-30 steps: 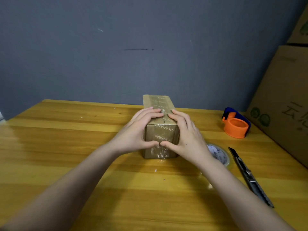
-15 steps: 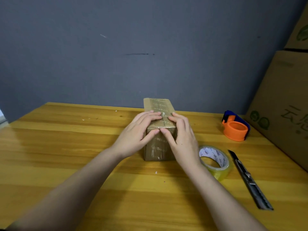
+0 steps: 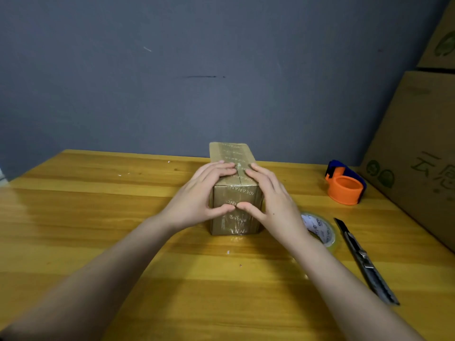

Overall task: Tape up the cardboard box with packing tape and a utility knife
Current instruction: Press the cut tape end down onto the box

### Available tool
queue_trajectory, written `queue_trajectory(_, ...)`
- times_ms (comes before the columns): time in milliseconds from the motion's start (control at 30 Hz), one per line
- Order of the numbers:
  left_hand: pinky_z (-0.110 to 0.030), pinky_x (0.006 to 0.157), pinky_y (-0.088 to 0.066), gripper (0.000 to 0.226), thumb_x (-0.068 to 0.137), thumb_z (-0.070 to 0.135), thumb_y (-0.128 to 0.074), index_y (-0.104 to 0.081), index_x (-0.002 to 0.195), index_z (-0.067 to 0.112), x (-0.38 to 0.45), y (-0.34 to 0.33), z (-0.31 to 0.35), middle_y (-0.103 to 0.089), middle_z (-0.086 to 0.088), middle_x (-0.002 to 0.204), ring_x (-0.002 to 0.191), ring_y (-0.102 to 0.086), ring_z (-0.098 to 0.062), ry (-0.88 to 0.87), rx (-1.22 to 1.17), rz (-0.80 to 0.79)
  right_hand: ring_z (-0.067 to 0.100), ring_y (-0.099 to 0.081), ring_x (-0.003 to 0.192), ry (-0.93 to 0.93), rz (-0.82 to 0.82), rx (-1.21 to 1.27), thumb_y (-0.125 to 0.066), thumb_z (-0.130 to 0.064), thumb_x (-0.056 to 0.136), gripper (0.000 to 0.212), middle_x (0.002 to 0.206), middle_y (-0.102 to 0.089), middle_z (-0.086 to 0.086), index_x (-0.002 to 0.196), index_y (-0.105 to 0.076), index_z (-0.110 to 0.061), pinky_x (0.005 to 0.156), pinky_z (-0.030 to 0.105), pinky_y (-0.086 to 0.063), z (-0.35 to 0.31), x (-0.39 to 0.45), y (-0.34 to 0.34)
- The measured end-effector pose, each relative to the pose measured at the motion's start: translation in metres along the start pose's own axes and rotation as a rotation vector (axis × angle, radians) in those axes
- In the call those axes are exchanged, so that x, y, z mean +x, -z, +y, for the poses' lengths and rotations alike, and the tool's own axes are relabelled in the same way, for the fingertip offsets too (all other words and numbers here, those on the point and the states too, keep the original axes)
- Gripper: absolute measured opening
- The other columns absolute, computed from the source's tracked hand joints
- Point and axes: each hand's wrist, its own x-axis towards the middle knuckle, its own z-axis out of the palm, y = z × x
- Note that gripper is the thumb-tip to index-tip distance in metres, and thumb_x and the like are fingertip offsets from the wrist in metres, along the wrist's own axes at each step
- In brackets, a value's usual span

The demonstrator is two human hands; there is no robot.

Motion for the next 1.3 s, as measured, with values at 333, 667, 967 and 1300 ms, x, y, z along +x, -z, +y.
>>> queue_trajectory(333, -0.041, 0.118, -0.02, 0.097, 0.064, 0.041, -0.081, -0.023, 0.141, 0.036, -0.004, 0.005, 0.013, -0.013, 0.011, 0.156, 0.146, -0.004, -0.006, 0.135, 0.025, -0.086, 0.019, -0.047, 0.129, -0.004, -0.145, -0.069, -0.078, -0.038, 0.071, 0.097, 0.154, -0.007, -0.017, 0.146, -0.017, -0.032, 0.096, 0.037, -0.048, -0.001, -0.001, 0.01)
queue_trajectory(667, -0.037, 0.117, -0.025, 0.111, 0.078, 0.023, -0.072, 0.016, 0.147, 0.023, -0.019, -0.012, 0.045, -0.018, 0.014, 0.144, 0.139, -0.024, -0.009, 0.531, -0.653, 0.025, 0.022, -0.033, 0.14, -0.246, -0.029, 0.287, -0.06, -0.036, 0.089, 0.077, 0.158, -0.017, -0.007, 0.144, -0.008, -0.046, 0.104, 0.04, -0.038, -0.026, -0.01, 0.002)
queue_trajectory(967, -0.016, 0.101, -0.03, 0.078, 0.088, 0.006, -0.059, -0.007, 0.147, 0.011, -0.015, -0.008, 0.038, -0.037, 0.005, 0.137, 0.127, -0.035, -0.005, 0.57, -0.58, 0.031, 0.03, -0.052, 0.122, -0.255, -0.023, 0.166, -0.041, -0.036, 0.098, 0.055, 0.154, -0.027, -0.004, 0.145, -0.013, -0.036, 0.092, 0.039, -0.046, -0.043, -0.001, -0.005)
queue_trajectory(1300, -0.028, 0.105, -0.037, 0.071, 0.088, 0.013, -0.061, -0.018, 0.144, 0.01, -0.022, -0.009, 0.029, -0.04, -0.006, 0.144, 0.129, -0.041, -0.015, 0.723, -0.597, -0.039, 0.031, -0.054, 0.121, -0.29, -0.075, 0.094, -0.049, -0.039, 0.093, 0.082, 0.158, -0.02, -0.002, 0.146, 0.013, -0.036, 0.09, 0.039, -0.048, -0.046, 0.002, -0.003)
